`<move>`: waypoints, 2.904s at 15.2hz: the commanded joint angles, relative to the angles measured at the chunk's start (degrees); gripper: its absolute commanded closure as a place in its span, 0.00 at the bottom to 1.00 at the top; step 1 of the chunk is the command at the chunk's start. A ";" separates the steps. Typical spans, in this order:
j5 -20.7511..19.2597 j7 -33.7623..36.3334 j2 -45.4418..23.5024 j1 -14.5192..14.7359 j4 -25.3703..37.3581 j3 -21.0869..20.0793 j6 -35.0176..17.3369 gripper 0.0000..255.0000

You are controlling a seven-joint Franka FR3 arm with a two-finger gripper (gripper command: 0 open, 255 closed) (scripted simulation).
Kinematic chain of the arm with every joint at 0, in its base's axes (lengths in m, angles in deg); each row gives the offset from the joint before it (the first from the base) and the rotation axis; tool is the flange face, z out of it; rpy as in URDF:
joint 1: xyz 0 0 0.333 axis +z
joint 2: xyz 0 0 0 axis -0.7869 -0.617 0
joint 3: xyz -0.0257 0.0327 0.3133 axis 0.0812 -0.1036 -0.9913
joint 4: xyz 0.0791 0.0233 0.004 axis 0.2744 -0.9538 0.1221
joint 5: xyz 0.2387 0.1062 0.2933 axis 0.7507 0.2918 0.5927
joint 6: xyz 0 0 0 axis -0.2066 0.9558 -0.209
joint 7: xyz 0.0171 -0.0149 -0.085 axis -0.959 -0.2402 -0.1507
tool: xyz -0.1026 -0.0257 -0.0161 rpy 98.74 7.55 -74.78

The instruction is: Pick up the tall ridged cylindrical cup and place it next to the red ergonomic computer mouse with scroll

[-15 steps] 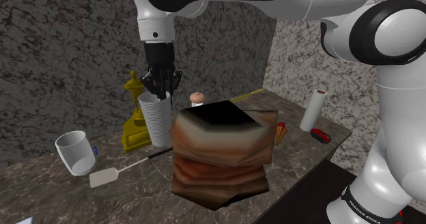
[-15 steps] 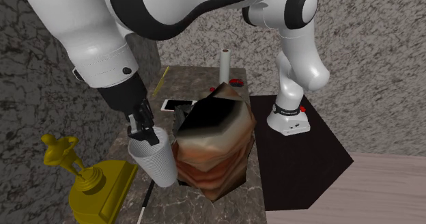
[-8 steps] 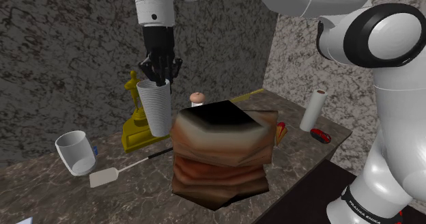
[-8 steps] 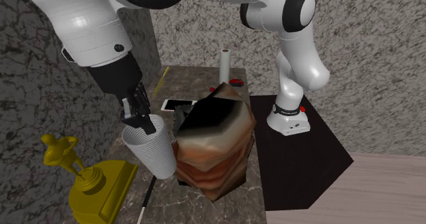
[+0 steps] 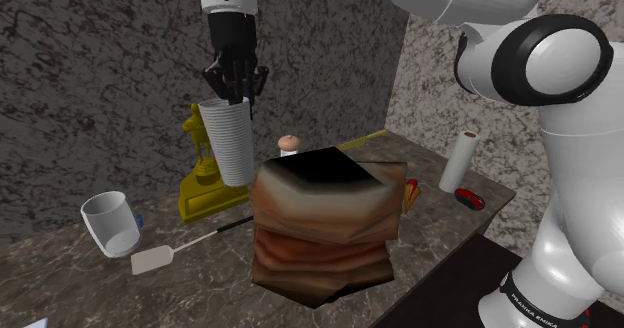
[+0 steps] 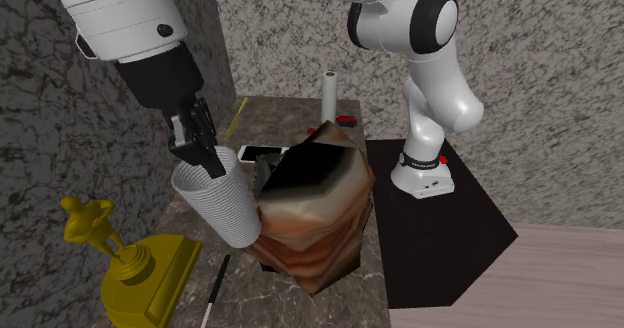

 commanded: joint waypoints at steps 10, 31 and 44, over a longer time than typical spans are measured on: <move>7.75 -12.16 30.06 -11.81 -40.76 2.62 -10.20 1.00; 3.43 -37.47 64.50 -20.63 -73.53 19.07 -5.88 1.00; -4.58 -47.79 73.49 -24.37 -82.78 27.80 -5.99 1.00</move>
